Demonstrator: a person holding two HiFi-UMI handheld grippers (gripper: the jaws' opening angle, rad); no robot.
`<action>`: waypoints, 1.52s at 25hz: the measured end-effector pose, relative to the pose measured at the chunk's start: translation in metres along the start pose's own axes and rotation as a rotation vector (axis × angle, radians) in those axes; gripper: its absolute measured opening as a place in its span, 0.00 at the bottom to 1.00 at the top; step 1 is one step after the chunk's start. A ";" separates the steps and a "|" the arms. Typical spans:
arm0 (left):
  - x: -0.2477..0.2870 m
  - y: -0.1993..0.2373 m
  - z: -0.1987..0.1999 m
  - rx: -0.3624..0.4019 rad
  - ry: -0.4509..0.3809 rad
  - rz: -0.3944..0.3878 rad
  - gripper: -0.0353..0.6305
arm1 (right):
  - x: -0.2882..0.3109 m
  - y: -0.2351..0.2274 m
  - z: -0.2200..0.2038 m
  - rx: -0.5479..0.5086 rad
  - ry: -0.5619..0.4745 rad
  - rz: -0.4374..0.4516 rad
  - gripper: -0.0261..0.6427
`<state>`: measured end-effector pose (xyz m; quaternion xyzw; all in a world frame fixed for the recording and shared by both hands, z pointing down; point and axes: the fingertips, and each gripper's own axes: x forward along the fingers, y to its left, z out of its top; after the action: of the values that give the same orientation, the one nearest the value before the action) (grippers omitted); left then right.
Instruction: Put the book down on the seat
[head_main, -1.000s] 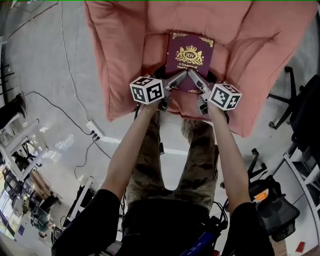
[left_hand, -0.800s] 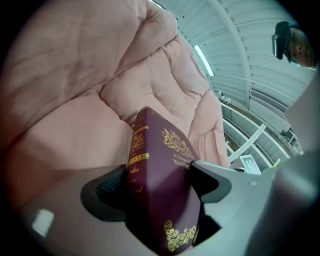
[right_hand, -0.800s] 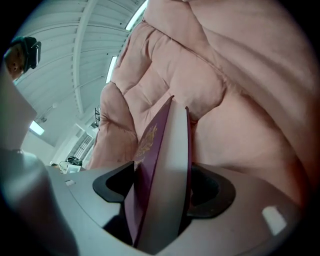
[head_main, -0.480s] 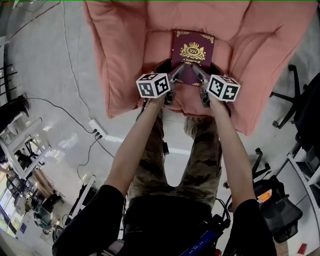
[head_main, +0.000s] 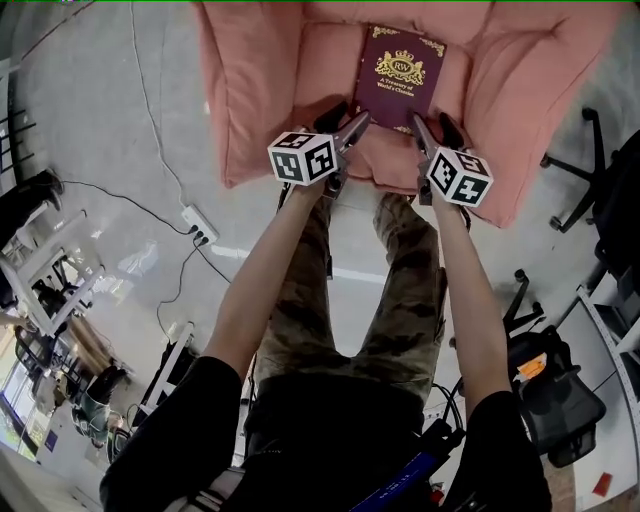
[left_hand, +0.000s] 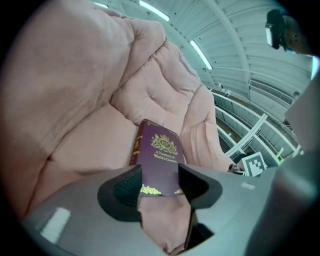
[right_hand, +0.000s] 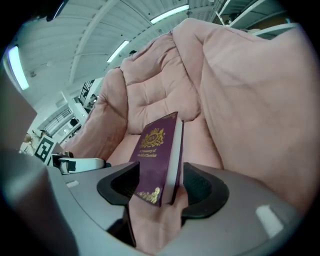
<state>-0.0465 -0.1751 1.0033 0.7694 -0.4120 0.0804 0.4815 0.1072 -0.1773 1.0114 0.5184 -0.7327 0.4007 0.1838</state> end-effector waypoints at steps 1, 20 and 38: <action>-0.009 -0.007 -0.003 0.005 0.007 -0.009 0.39 | -0.011 0.007 -0.004 -0.003 0.000 0.024 0.47; -0.197 -0.194 0.093 0.406 -0.068 -0.016 0.32 | -0.231 0.217 0.121 -0.238 -0.221 0.262 0.41; -0.309 -0.356 0.188 0.578 -0.320 -0.086 0.26 | -0.376 0.293 0.201 -0.330 -0.385 0.310 0.31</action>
<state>-0.0451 -0.0847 0.5034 0.8938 -0.4096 0.0515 0.1753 0.0192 -0.0614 0.5148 0.4300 -0.8798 0.1936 0.0601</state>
